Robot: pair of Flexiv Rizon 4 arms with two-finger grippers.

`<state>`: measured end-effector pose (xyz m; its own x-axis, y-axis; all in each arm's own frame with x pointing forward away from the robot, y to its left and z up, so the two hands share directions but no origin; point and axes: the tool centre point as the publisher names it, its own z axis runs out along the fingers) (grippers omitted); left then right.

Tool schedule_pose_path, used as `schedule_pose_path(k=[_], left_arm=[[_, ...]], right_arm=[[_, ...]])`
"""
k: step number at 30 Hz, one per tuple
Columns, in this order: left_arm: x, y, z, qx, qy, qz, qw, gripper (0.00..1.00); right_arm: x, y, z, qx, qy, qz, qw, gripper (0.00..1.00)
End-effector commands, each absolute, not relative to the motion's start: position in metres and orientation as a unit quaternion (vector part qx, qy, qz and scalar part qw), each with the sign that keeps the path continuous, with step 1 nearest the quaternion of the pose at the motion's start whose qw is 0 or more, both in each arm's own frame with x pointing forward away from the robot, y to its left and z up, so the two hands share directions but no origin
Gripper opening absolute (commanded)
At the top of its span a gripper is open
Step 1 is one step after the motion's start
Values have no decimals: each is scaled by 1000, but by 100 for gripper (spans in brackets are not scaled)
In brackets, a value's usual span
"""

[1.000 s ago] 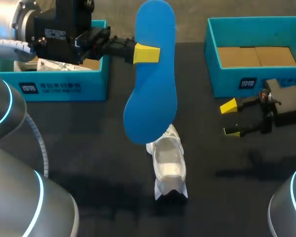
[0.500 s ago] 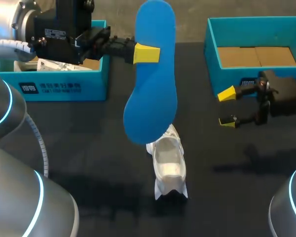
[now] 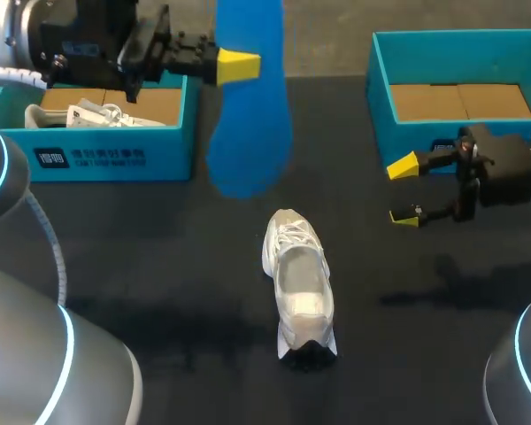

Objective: Take the shoe out of the shoebox, open the shoe tongue, remove and reinsert the insole, then place the shoe into the shoebox

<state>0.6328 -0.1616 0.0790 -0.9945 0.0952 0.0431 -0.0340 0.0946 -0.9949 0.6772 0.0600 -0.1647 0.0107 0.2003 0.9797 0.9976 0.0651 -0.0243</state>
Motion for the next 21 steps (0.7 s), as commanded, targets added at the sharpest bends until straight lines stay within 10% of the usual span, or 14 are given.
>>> schedule_pose_path(k=[1,21], left_arm=[[655,-155,83,-182,-717,659,-135,0],[692,-145,31,-377,-656,575,-311,0]], right_arm=[[677,61,-165,-536,-560,-426,467,100],[677,61,-165,-536,-560,-426,467,100]])
